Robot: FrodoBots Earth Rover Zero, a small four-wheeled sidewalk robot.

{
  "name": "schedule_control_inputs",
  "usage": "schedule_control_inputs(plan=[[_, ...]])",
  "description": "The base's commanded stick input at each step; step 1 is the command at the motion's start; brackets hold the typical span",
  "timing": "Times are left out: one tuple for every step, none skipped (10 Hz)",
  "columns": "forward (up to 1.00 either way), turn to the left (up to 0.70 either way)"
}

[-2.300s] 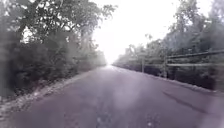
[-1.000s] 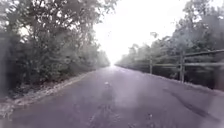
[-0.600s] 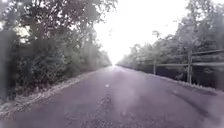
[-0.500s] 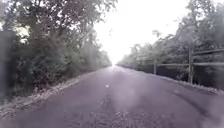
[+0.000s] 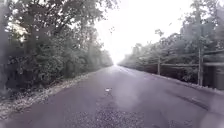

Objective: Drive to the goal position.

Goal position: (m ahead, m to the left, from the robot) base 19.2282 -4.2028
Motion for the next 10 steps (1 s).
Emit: schedule_control_inputs(plan=[[1.00, 0.00], [1.00, 0.00], [1.00, 0.00], [1.00, 0.00], [1.00, 0.00], [1.00, 0.00], [1.00, 0.00], [1.00, 0.00], [1.00, 0.00], [1.00, 0.00]])
